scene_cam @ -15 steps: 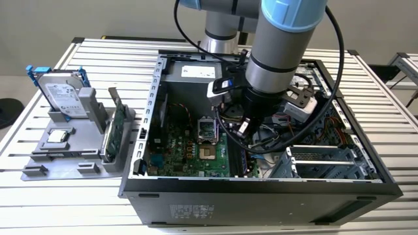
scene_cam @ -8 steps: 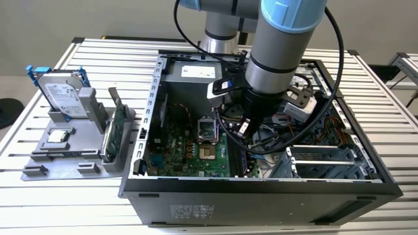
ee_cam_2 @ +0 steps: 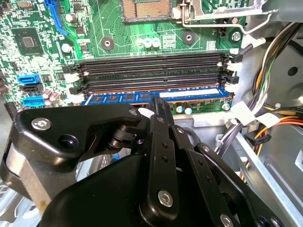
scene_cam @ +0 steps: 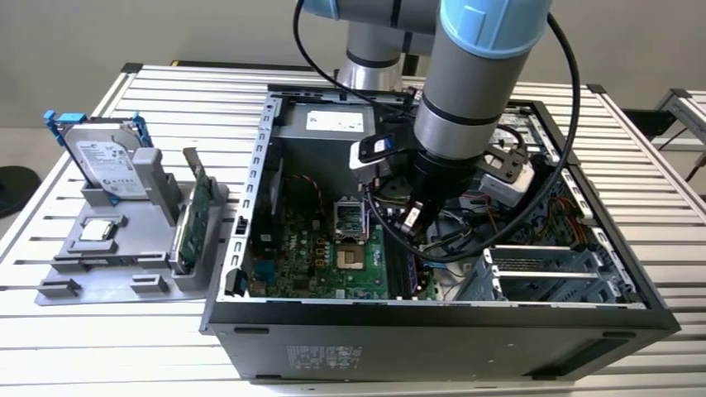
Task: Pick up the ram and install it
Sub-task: 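Press down the ram until it locks into place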
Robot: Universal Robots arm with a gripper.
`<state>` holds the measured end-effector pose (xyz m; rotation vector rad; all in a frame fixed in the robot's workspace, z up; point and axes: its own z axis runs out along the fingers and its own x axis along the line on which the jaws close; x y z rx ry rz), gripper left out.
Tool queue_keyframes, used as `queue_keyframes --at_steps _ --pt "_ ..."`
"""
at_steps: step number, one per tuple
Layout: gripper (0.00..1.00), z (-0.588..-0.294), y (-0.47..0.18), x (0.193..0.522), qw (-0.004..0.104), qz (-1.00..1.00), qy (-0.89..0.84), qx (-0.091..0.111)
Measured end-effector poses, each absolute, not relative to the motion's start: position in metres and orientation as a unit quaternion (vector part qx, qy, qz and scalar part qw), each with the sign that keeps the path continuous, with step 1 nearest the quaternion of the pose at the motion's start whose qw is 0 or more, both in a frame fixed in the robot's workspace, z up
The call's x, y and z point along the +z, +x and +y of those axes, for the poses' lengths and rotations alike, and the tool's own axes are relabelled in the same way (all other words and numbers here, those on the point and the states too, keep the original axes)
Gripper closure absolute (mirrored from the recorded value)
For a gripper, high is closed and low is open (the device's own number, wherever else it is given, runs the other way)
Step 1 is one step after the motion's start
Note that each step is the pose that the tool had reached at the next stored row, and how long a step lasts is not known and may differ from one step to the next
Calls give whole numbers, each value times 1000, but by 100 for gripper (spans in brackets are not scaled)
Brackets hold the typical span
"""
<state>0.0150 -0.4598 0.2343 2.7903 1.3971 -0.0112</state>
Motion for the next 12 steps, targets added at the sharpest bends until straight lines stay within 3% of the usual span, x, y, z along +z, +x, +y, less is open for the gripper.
queue_keyframes --at_steps 12 --pt "100 -460 15 233 10 462 887 -3"
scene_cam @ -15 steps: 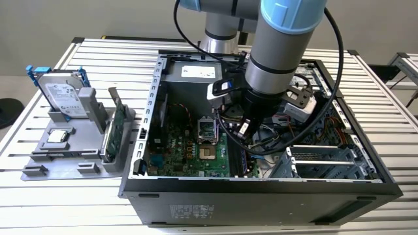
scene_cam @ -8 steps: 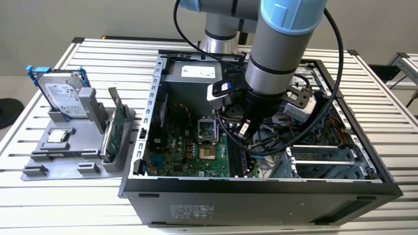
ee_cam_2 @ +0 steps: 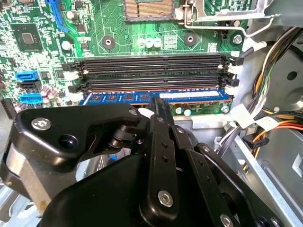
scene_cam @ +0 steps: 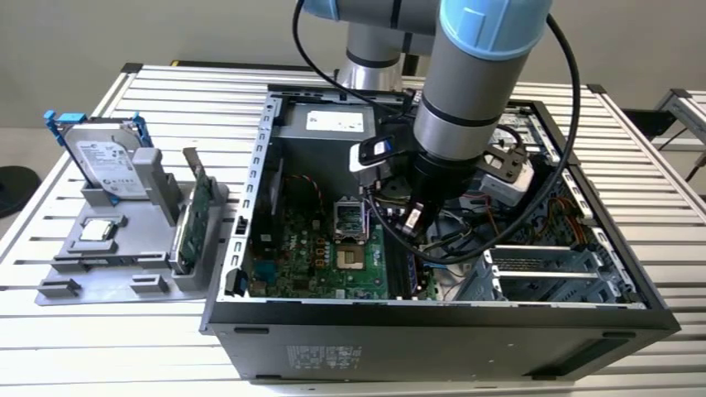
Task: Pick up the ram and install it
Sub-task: 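Press down the ram until it locks into place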
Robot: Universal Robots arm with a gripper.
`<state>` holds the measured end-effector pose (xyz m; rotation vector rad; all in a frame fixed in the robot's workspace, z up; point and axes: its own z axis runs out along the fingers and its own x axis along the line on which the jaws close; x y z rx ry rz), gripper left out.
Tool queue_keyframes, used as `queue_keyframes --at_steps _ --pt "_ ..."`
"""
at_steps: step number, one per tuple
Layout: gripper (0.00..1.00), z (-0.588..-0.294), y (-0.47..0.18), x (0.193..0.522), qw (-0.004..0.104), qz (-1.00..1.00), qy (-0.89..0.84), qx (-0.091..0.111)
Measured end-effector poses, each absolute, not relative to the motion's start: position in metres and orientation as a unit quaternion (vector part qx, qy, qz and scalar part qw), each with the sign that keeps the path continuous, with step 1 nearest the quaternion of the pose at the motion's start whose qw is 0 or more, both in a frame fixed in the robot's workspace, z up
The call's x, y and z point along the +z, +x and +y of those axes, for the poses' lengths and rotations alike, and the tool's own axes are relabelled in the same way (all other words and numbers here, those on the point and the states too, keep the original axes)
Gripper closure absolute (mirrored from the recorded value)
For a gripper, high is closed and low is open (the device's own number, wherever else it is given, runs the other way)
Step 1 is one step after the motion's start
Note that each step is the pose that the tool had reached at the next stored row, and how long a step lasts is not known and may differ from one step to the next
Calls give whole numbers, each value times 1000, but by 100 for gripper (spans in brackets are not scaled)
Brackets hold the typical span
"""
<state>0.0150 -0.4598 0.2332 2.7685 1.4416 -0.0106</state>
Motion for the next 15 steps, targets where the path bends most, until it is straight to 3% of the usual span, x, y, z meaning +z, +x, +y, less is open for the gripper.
queue_keyframes --at_steps 15 --pt "100 -460 15 232 10 481 877 -3"
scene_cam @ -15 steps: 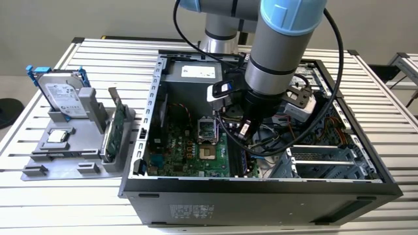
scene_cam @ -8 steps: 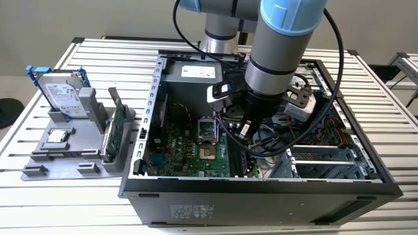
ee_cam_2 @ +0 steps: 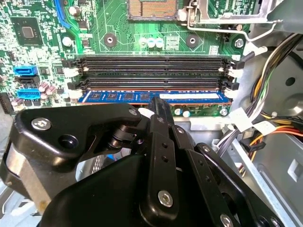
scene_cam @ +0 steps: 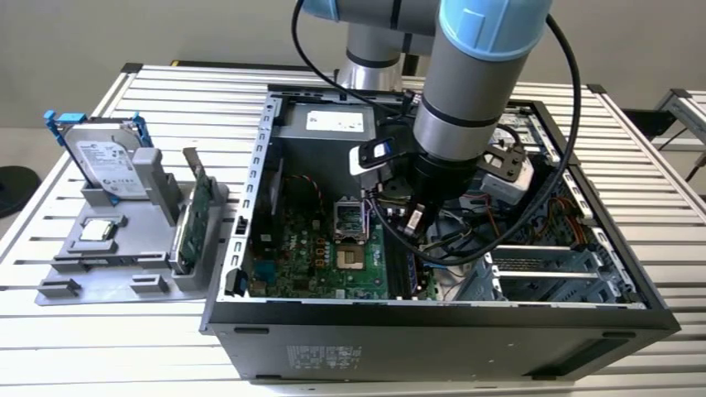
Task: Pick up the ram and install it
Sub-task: 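Press down the ram until it locks into place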
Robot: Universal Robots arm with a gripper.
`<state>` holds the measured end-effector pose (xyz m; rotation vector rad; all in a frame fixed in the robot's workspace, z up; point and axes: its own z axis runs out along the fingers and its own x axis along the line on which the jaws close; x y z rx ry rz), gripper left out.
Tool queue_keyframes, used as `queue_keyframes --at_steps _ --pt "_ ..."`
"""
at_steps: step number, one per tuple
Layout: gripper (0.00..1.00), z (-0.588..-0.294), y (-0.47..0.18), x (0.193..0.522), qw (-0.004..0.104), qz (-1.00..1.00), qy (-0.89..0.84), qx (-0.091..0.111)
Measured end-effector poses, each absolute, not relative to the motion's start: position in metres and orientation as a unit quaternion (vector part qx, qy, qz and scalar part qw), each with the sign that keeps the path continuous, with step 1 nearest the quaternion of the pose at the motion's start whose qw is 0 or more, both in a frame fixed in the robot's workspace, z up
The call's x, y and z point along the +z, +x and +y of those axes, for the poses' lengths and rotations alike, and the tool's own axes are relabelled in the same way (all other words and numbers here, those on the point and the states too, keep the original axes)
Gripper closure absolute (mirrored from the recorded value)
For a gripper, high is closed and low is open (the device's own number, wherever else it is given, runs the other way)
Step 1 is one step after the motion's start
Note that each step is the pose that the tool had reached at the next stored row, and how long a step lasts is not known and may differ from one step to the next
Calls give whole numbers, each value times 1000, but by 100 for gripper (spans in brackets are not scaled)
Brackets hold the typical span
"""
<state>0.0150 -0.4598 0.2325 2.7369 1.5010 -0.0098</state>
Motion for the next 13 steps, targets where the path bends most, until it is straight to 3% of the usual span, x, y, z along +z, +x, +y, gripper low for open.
queue_keyframes --at_steps 13 --pt "100 -460 15 231 9 496 868 -3"
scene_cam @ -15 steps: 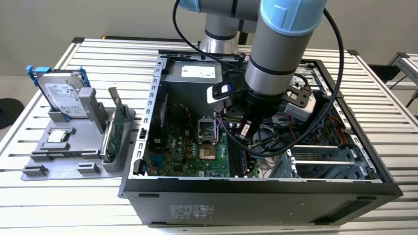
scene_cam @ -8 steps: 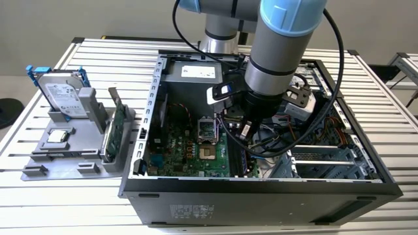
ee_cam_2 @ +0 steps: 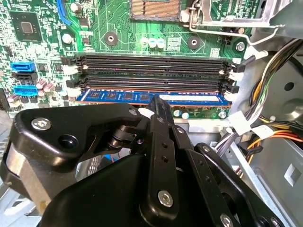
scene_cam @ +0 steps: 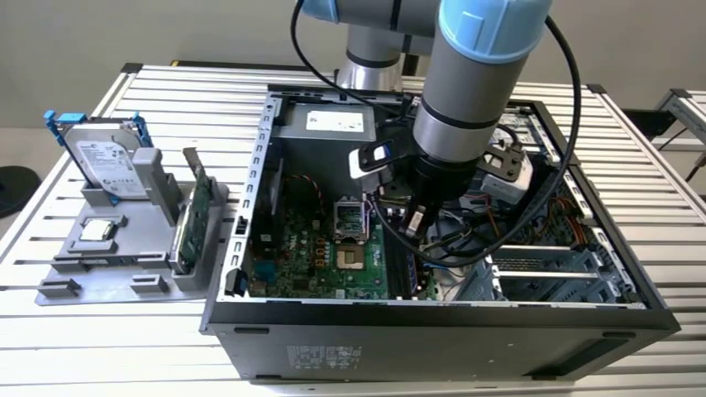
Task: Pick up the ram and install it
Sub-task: 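Press down the ram until it locks into place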
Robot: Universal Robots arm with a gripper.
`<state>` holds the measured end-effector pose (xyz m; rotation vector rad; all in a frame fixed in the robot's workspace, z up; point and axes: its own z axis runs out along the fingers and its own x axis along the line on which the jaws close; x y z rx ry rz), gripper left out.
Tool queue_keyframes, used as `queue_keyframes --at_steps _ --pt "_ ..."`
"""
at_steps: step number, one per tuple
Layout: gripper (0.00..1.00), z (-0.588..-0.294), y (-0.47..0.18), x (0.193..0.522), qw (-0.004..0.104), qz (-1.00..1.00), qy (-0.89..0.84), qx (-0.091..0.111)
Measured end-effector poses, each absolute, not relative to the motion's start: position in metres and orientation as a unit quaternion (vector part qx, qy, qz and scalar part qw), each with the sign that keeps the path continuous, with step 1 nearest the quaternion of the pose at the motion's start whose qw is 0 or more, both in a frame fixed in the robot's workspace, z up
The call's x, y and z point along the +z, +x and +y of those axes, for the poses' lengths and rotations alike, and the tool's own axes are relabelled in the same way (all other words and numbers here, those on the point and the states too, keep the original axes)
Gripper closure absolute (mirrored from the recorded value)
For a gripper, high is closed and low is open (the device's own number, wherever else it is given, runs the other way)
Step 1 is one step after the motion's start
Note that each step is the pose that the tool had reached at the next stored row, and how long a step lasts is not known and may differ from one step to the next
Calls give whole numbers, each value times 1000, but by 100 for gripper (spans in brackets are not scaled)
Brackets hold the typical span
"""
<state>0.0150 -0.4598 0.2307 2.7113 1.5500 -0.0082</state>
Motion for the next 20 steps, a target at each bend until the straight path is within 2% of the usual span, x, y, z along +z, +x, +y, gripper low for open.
queue_keyframes --at_steps 20 --pt "100 -460 15 230 4 532 847 -5"
